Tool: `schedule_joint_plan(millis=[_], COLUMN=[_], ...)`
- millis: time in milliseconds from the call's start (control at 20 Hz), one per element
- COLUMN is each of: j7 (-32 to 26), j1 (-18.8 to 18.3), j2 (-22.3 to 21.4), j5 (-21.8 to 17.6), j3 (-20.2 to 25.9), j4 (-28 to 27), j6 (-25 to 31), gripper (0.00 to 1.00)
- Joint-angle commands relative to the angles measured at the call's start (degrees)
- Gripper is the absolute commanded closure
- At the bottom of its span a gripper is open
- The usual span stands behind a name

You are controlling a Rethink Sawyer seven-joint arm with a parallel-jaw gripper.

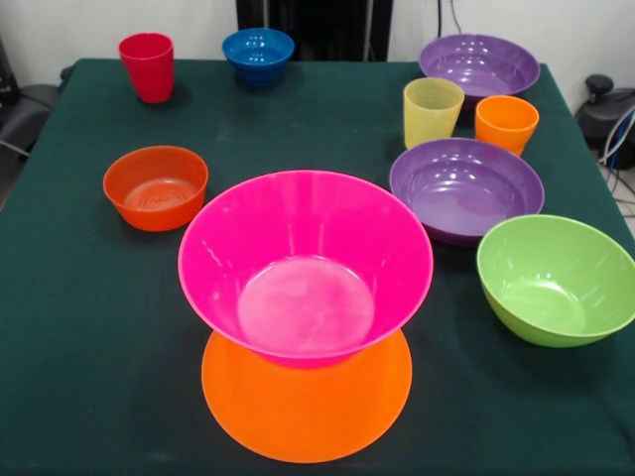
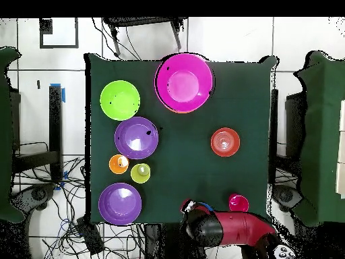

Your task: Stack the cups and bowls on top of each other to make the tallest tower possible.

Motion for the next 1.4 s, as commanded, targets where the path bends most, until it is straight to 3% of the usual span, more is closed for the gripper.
schedule_joint_plan(millis=[50, 500, 800, 1400], j7=[7.8, 9.3, 7.5, 6.3], j1=[3.8, 8.5, 9.3, 9.3], j2=[11.6, 23.9, 28.8, 28.6], j5=[-2.2, 0.8, 2.6, 3.4], j3=[-3.9, -10.1, -10.7, -10.3], j4=[-0.4, -2.9, -6.0, -6.7], j6=[-10.1, -24.2, -27.2, -27.5], gripper=[0.00, 0.00, 0.00, 0.00])
